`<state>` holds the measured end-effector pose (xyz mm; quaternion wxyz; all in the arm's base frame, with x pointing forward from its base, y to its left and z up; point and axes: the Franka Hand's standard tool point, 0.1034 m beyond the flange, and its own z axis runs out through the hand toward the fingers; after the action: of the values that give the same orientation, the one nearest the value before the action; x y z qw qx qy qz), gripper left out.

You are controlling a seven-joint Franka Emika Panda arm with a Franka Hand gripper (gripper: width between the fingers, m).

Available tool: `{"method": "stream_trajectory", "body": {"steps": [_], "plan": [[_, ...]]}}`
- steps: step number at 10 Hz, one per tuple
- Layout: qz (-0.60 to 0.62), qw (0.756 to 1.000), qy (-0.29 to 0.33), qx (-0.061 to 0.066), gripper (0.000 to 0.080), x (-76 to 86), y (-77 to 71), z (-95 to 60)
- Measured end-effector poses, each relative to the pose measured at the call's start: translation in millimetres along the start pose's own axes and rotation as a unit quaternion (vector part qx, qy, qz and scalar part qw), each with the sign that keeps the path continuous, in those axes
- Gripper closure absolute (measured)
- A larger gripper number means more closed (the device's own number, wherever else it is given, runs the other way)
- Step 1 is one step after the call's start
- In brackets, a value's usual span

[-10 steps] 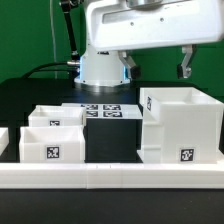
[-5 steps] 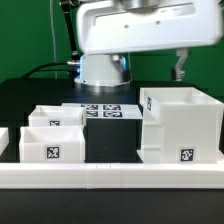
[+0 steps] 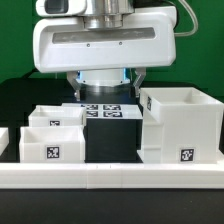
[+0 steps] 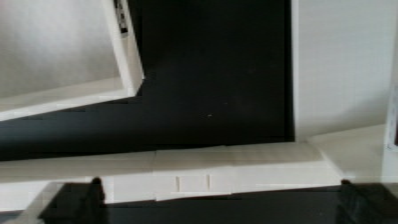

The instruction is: Assemble drawer

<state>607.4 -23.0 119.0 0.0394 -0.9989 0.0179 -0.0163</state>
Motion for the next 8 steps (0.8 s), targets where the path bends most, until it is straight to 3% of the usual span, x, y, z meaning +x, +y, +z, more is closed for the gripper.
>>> {"method": "stream_trajectory", "body": {"steps": [3,8], "plan": [[-0.006,1.000,-0.001,0.000,0.0151,-0.6,0.6,1.2],[-0.112,0.994,0.006,-0.012,0.0151,-29.0,46.7,28.3]]}}
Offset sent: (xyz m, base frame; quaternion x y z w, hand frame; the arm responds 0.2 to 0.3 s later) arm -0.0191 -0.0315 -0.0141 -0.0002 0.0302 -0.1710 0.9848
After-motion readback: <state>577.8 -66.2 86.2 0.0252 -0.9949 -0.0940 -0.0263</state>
